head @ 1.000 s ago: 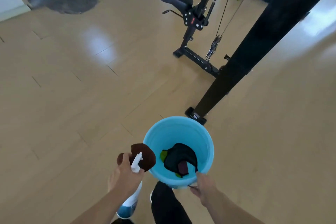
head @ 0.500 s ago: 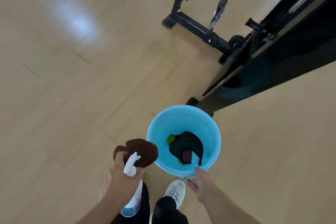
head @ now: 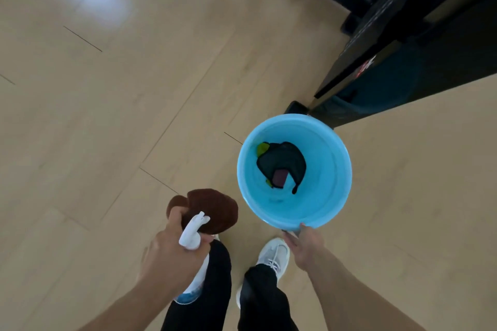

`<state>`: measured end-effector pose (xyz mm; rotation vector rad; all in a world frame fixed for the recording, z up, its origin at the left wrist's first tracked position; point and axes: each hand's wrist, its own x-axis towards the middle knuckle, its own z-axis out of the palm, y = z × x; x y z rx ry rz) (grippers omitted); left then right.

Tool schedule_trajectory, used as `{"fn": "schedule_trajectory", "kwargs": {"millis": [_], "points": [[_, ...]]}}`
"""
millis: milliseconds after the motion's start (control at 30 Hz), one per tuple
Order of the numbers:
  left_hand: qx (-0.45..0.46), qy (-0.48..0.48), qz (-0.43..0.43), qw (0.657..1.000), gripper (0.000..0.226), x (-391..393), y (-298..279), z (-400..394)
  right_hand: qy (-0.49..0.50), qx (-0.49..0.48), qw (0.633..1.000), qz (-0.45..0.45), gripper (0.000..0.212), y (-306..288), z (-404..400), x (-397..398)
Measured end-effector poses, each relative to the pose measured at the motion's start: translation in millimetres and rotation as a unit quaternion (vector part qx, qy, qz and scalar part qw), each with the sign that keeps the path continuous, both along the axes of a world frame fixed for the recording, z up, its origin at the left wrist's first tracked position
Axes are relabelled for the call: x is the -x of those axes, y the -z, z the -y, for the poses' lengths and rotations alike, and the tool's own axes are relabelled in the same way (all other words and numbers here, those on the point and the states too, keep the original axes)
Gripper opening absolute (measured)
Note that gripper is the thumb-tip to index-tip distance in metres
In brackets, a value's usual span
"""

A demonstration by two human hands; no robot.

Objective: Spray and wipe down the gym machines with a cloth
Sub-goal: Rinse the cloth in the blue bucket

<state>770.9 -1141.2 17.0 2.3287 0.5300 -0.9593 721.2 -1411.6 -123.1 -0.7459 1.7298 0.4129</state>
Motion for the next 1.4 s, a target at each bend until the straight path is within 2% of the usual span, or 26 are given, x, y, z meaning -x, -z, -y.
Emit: {"fn": "schedule_trajectory", "kwargs": {"millis": [67, 133, 200, 233, 300, 333, 367, 400, 500, 567, 633, 700, 767, 833, 900, 933, 1033, 1133, 1200, 1233, 1333, 1400], "points": [[-0.001, 0.0, 0.0, 1.0, 0.041, -2.3, -3.8, -0.3, -0.061, 0.011, 0.998, -0.013, 0.041, 8.0, 3.1, 3.4], [0.002, 0.007, -0.003, 1.0, 0.04, -6.4, -16.3, 4.6, 0.002, 0.017, 1.0, -0.005, 0.035, -18.7, -4.4, 1.3], [0.005, 0.013, 0.001, 1.0, 0.037, -10.7, -36.4, 12.0, -0.075, 0.01, 0.997, 0.001, 0.036, -52.1, -17.0, -5.4], [0.008, 0.013, 0.001, 1.0, 0.04, -13.0, -48.4, 16.4, -0.124, 0.016, 0.991, 0.038, 0.039, -69.7, -24.8, -13.0], [0.02, 0.014, 0.0, 1.0, 0.054, -18.5, -83.9, 22.8, -0.265, 0.024, 0.951, 0.155, 0.05, -125.1, -43.7, -31.8], [0.034, 0.014, -0.001, 0.999, 0.059, -19.0, -102.4, 25.4, -0.321, 0.012, 0.92, 0.223, 0.062, -158.7, -54.1, -44.4], [0.056, 0.013, 0.001, 0.998, 0.063, -20.2, -121.5, 27.3, -0.35, -0.018, 0.896, 0.273, 0.074, -191.1, -60.6, -55.6], [0.084, 0.013, 0.001, 0.996, 0.066, -24.8, -148.4, 27.6, -0.387, -0.042, 0.865, 0.316, 0.077, -228.4, -64.5, -68.3], [0.186, 0.034, 0.008, 0.982, 0.054, -37.5, -217.7, 26.6, -0.495, -0.053, 0.78, 0.378, 0.067, -313.0, -67.6, -95.9], [0.216, 0.025, 0.039, 0.975, 0.043, -44.9, -272.7, 20.9, -0.53, -0.019, 0.757, 0.382, 0.059, -374.1, -68.3, -108.4], [0.24, -0.007, 0.093, 0.966, 0.041, -46.6, -318.1, 16.3, -0.548, 0.013, 0.74, 0.389, 0.046, -423.7, -73.7, -117.6], [0.257, -0.044, 0.144, 0.955, 0.044, -47.6, -354.5, 12.8, -0.529, 0.022, 0.746, 0.404, 0.029, -465.4, -84.0, -126.1], [0.258, -0.06, 0.177, 0.948, 0.047, -52.1, -380.0, -1.3, -0.5, 0.023, 0.759, 0.416, 0.023, -496.5, -97.2, -136.1], [0.263, -0.08, 0.184, 0.944, 0.053, -63.9, -394.4, -18.4, -0.489, 0.015, 0.759, 0.429, 0.036, -513.9, -109.9, -149.8], [0.29, -0.096, 0.178, 0.936, 0.045, -82.9, -407.2, -42.0, -0.491, 0.018, 0.753, 0.438, 0.056, -518.1, -127.9, -171.4], [0.3, -0.105, 0.18, 0.931, 0.042, -95.4, -410.5, -55.9, -0.488, 0.032, 0.754, 0.439, 0.059, -518.3, -140.2, -184.6], [0.291, -0.107, 0.19, 0.932, 0.038, -141.4, -420.6, -100.2, -0.453, 0.114, 0.775, 0.426, 0.043, -515.1, -192.1, -230.9], [0.247, -0.059, 0.19, 0.949, 0.039, -187.6, -432.7, -137.9, -0.377, 0.11, 0.821, 0.414, 0.042, -513.8, -244.4, -266.7], [0.207, -0.002, 0.206, 0.956, 0.036, -223.5, -442.5, -164.0, -0.319, 0.055, 0.857, 0.401, 0.047, -512.9, -279.7, -288.2], [0.189, 0.036, 0.208, 0.959, 0.034, -241.3, -453.1, -174.0, -0.29, -0.003, 0.872, 0.395, 0.05, -517.7, -296.3, -298.4], [0.084, 0.213, 0.196, 0.953, 0.037, -296.3, -472.7, -197.1, -0.215, -0.182, 0.876, 0.391, 0.064, -530.4, -336.1, -328.1], [0.046, 0.285, 0.176, 0.941, 0.041, -328.5, -479.5, -209.3, -0.163, -0.241, 0.869, 0.401, 0.06, -540.2, -358.6, -349.0]]}}
